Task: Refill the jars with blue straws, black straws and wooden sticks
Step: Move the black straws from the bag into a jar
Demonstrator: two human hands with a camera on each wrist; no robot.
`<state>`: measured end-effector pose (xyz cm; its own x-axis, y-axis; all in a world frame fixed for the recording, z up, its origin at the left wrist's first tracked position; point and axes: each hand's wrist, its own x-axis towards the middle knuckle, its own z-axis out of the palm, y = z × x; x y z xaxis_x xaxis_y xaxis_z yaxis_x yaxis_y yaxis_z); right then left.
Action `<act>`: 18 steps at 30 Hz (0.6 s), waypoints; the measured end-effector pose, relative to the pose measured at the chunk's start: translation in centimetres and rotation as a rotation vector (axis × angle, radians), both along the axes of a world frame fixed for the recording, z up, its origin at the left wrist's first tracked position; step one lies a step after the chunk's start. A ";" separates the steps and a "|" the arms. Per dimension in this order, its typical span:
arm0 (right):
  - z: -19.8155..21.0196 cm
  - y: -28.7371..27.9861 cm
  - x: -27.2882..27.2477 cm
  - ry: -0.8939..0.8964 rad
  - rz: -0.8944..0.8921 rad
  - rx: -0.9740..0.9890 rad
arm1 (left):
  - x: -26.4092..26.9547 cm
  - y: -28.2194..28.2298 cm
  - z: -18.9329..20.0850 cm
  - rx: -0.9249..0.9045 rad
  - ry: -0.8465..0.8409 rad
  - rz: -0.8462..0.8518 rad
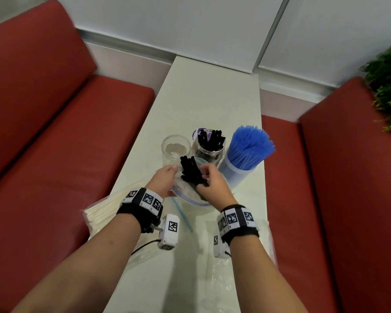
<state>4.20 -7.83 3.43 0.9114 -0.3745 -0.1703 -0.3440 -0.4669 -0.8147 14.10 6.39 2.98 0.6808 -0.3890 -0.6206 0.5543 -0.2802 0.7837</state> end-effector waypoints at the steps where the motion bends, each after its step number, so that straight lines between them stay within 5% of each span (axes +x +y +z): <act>1: -0.8 0.2 -0.3 0.039 0.013 -0.017 | -0.2 0.1 0.1 0.004 -0.005 -0.012; 6: -2.9 0.9 -0.8 0.121 -0.046 -0.102 | -1.6 -0.1 0.1 0.010 -0.017 -0.080; 18: -2.5 1.1 -2.5 -0.009 -0.185 -0.061 | -2.3 0.7 1.4 -0.016 0.006 -0.037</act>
<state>1.66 -6.72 0.97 0.8276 -0.5452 -0.1339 -0.4212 -0.4453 -0.7901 11.79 7.07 4.33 0.6620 -0.4239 -0.6181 0.5481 -0.2886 0.7850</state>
